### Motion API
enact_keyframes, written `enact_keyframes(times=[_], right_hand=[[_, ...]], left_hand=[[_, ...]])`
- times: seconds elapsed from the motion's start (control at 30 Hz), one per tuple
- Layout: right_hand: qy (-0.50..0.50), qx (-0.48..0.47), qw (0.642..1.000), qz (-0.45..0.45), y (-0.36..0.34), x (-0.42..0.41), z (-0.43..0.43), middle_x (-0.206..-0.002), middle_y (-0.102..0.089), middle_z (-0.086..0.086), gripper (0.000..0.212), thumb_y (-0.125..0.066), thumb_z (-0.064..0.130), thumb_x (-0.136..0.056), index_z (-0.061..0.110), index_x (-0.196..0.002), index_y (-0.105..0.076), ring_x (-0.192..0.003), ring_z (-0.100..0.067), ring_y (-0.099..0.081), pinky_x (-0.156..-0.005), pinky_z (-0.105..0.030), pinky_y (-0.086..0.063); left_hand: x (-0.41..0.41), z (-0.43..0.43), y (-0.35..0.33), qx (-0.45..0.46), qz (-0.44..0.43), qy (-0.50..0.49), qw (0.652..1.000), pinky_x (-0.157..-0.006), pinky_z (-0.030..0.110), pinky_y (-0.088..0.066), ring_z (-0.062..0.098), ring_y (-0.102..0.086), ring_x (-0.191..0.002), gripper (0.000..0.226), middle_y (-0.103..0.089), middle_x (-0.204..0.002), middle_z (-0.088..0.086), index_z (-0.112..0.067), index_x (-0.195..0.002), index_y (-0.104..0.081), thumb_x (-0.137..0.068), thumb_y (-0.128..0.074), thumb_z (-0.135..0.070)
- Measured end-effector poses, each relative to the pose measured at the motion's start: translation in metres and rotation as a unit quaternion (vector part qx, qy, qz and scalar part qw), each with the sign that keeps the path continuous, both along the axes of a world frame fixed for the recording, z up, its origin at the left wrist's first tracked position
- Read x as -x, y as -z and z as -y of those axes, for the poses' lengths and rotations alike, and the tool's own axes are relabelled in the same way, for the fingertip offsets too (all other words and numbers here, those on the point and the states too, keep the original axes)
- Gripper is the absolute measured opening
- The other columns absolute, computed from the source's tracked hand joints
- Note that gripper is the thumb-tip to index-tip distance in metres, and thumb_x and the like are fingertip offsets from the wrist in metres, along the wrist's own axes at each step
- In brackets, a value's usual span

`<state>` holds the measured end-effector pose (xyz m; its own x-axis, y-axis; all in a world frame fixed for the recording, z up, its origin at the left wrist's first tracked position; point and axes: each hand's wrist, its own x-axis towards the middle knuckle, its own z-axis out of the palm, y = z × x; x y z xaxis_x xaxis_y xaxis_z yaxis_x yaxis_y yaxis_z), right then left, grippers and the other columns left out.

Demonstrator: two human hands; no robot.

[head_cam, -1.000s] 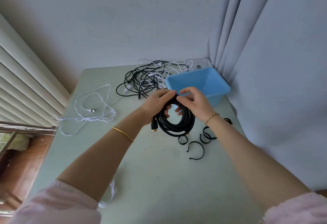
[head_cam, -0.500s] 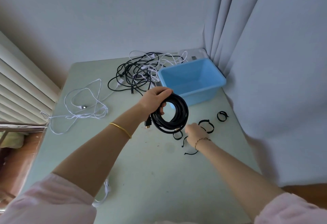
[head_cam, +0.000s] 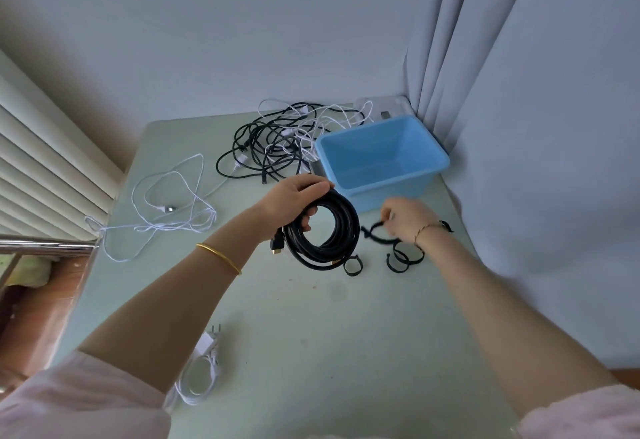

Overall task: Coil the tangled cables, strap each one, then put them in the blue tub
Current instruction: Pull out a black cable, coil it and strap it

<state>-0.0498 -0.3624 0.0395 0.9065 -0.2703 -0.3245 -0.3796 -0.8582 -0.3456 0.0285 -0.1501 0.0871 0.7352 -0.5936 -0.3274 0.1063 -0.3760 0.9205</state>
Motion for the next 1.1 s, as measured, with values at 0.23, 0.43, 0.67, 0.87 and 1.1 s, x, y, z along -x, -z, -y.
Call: enact_keyframes(times=[0.23,0.43,0.67,0.87,1.1], right_hand=[[0.025,-0.108,0.984,0.137,-0.036,-0.025,-0.039,-0.073,-0.058,-0.004,0.008,-0.052,0.005,-0.087,0.009,-0.082,-0.057,-0.054,-0.020,-0.059,-0.053,-0.029,-0.050],[-0.010,-0.343,0.939,-0.014,-0.046,-0.025,-0.046,-0.055,-0.032,-0.005,0.029,-0.049,0.000,-0.088,0.012,-0.061,-0.048,-0.048,-0.014,-0.021,-0.043,-0.022,-0.019],[-0.004,-0.564,0.822,-0.081,-0.043,-0.021,-0.045,-0.075,-0.068,-0.002,0.024,-0.042,0.007,-0.097,0.003,-0.095,-0.066,-0.036,-0.003,-0.031,-0.037,-0.013,-0.028],[0.045,-0.657,0.751,-0.053,-0.049,-0.021,-0.050,-0.071,-0.068,-0.009,0.023,-0.034,0.010,-0.094,0.002,-0.099,-0.054,-0.029,-0.003,-0.025,-0.031,-0.015,-0.016],[-0.017,-0.605,0.795,-0.041,-0.058,-0.014,-0.058,-0.075,-0.063,-0.004,0.042,-0.035,0.047,-0.097,0.013,-0.101,-0.061,-0.033,-0.004,-0.036,-0.034,-0.013,-0.033]], left_hand=[[0.014,-0.006,-0.024,0.033,-0.001,0.099,0.995,-0.052,0.025,-0.051,0.009,-0.042,-0.045,0.021,-0.044,-0.064,0.002,-0.021,-0.110,-0.064,-0.100,-0.046,-0.024],[0.013,-0.016,-0.033,0.040,0.023,0.117,0.992,-0.051,0.025,-0.051,0.010,-0.042,-0.046,0.021,-0.044,-0.064,0.002,-0.023,-0.109,-0.065,-0.100,-0.045,-0.024],[0.014,-0.019,-0.039,0.056,0.012,0.110,0.992,-0.052,0.028,-0.050,0.011,-0.044,-0.047,0.028,-0.049,-0.061,-0.001,-0.012,-0.119,-0.060,-0.102,-0.042,-0.024],[0.010,-0.025,-0.038,0.050,-0.034,0.059,0.996,-0.048,0.026,-0.048,0.012,-0.042,-0.045,0.027,-0.048,-0.071,0.013,-0.014,-0.116,-0.062,-0.100,-0.044,-0.026],[0.011,-0.027,-0.039,0.053,-0.042,0.073,0.995,-0.047,0.025,-0.047,0.011,-0.043,-0.047,0.028,-0.063,-0.069,0.003,-0.022,-0.125,-0.055,-0.102,-0.040,-0.027]])
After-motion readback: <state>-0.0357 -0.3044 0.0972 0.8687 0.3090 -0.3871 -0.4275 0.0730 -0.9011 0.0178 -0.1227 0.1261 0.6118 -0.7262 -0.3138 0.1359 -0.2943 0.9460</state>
